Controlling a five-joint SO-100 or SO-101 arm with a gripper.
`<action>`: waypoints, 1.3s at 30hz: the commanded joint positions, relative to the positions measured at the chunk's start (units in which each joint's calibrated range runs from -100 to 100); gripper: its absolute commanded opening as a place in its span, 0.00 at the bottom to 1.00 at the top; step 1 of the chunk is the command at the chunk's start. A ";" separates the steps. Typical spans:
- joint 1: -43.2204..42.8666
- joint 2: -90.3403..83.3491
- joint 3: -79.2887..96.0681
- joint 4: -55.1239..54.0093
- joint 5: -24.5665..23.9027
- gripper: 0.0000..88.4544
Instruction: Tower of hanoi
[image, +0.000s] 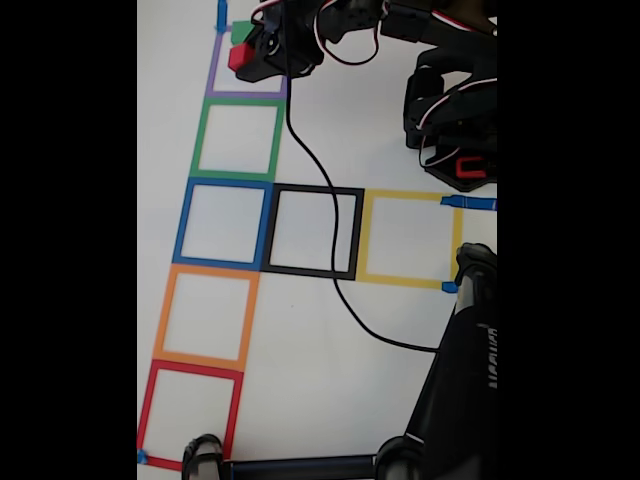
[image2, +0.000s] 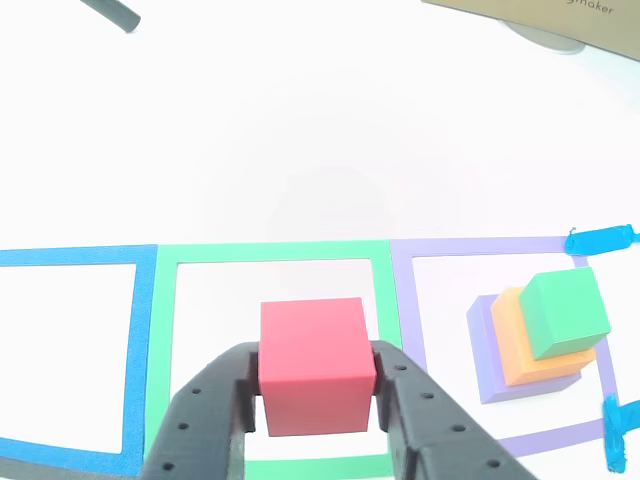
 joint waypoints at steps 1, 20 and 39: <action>0.65 1.71 14.08 -23.10 0.72 0.05; 1.32 48.46 27.53 -85.21 0.72 0.05; -1.26 81.56 15.53 -108.77 0.72 0.06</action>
